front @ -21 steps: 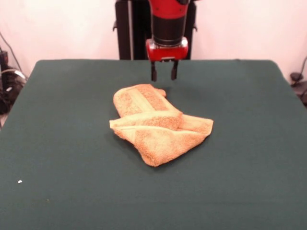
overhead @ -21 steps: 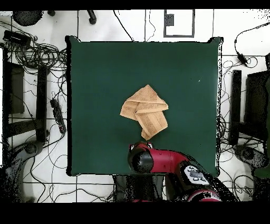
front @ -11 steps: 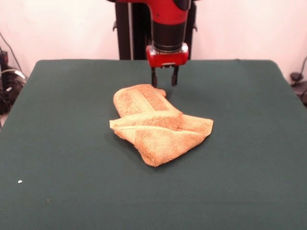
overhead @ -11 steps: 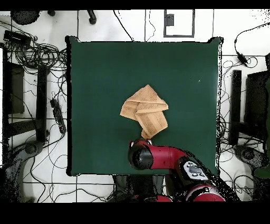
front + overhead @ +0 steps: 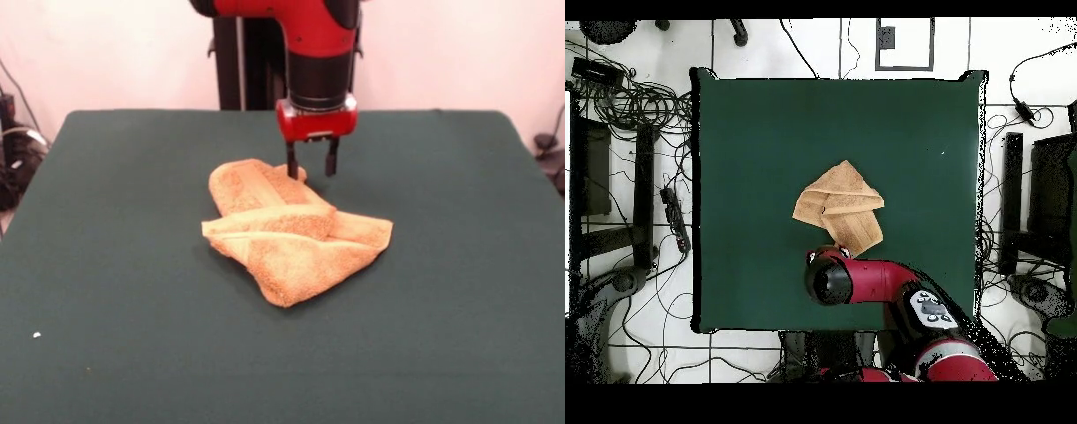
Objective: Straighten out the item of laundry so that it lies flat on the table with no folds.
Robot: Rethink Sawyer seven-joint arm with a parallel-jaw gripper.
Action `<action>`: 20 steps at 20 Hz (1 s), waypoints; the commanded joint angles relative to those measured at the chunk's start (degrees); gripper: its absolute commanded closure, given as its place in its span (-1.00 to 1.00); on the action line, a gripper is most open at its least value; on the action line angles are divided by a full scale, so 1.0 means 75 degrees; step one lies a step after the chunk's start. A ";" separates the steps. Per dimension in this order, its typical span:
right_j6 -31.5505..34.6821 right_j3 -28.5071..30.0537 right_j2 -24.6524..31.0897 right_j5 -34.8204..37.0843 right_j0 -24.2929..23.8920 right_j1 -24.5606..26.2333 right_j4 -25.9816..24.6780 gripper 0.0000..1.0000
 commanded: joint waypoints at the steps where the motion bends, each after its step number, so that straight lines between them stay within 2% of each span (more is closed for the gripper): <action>1: 0.0132 -0.1135 0.1090 0.1285 0.0131 -0.0129 0.0146 -1.00; 11: 0.0064 -0.1617 0.1319 0.1878 -0.0277 -0.0121 0.0160 -1.00; 20: -0.0073 -0.2024 0.1407 0.2579 -0.0396 -0.0238 0.0098 -1.00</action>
